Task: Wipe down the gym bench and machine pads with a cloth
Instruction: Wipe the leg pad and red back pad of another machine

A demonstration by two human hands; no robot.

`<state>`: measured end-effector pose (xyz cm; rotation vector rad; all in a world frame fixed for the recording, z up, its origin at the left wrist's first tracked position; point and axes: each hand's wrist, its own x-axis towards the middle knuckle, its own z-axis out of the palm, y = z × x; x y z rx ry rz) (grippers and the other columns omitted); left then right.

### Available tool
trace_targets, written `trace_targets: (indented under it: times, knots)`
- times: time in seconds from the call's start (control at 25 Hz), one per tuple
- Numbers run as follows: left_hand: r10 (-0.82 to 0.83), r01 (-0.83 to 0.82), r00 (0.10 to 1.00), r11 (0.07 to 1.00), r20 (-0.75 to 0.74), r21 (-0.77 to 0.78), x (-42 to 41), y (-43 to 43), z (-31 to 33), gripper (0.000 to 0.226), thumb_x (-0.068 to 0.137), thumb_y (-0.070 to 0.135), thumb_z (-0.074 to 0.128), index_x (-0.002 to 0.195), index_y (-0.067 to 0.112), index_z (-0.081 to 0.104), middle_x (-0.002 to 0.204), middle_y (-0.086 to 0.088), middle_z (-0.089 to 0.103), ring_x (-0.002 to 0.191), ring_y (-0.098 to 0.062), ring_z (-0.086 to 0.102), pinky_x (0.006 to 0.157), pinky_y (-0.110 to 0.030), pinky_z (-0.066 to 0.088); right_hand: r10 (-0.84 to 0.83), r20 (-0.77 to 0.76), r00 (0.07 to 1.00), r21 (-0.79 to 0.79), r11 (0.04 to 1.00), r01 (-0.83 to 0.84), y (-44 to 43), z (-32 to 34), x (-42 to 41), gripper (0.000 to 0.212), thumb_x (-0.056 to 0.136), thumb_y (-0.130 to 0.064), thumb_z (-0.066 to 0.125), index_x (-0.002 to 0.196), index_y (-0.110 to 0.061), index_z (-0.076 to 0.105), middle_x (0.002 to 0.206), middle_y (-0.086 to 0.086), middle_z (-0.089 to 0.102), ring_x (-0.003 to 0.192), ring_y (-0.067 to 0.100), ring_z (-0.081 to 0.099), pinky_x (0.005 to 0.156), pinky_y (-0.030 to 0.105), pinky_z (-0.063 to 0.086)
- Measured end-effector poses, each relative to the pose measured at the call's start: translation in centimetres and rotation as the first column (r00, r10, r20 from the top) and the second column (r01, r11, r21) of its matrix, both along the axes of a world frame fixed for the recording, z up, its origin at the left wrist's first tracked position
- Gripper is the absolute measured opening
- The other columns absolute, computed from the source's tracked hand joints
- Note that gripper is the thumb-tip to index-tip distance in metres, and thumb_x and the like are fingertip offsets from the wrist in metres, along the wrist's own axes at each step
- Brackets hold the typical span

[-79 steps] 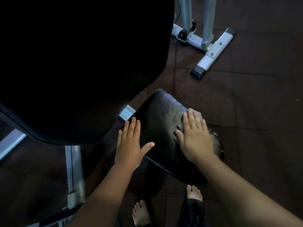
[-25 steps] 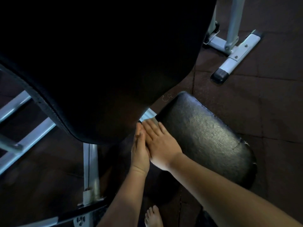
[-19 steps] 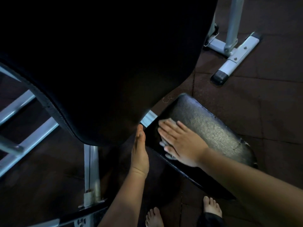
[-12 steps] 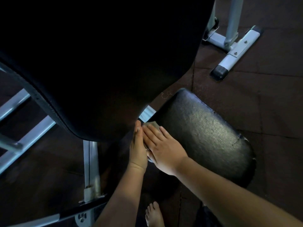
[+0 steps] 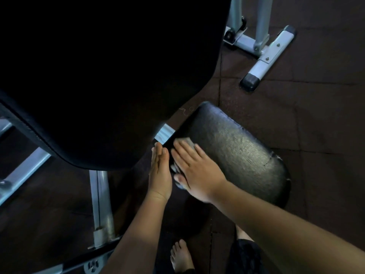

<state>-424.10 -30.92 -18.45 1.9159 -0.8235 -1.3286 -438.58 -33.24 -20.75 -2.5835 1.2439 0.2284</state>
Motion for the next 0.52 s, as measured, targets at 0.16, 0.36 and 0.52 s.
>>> trace_targets:
  times: [0.16, 0.36, 0.52]
  knots:
    - [-0.064, 0.064, 0.998, 0.998, 0.018, -0.001, 0.1, 0.0, 0.1, 0.072, 0.101, 0.067, 0.019, 0.164, 0.035, 0.010, 0.171, 0.019, 0.001, 0.156, 0.002, -0.002, 0.130, -0.041, 0.002, -0.128, 0.017, 0.992, 0.011, 0.992, 0.128, -0.8, 0.0, -10.4, 0.075, 0.102, -0.062, 0.022, 0.165, -0.022, 0.013, 0.172, 0.000, -0.001, 0.159, 0.019, -0.009, 0.128, 0.049, 0.007]
    - [-0.062, 0.062, 0.998, 0.998, 0.025, 0.006, -0.2, -0.2, -0.2, 0.088, 0.089, 0.079, 0.020, 0.164, 0.034, 0.009, 0.171, 0.020, -0.001, 0.155, 0.002, -0.005, 0.130, -0.042, 0.000, -0.511, 0.032, 0.859, 0.043, 0.859, 0.510, -11.1, 0.0, -4.4, 0.075, 0.106, -0.058, 0.022, 0.166, -0.015, 0.006, 0.173, 0.007, -0.004, 0.159, 0.022, -0.007, 0.128, 0.043, 0.000]
    - [-0.092, 0.094, 0.988, 0.995, 0.121, -0.014, -0.5, -0.2, -1.2, 0.064, 0.109, 0.055, 0.022, 0.165, 0.028, 0.007, 0.171, 0.020, -0.002, 0.153, 0.006, -0.010, 0.129, -0.033, -0.004, -0.290, 0.030, 0.957, -0.013, 0.957, 0.291, -5.0, 0.0, -3.1, 0.074, 0.106, -0.056, 0.018, 0.165, -0.014, 0.003, 0.172, 0.007, -0.010, 0.158, 0.023, -0.015, 0.129, 0.046, -0.001]
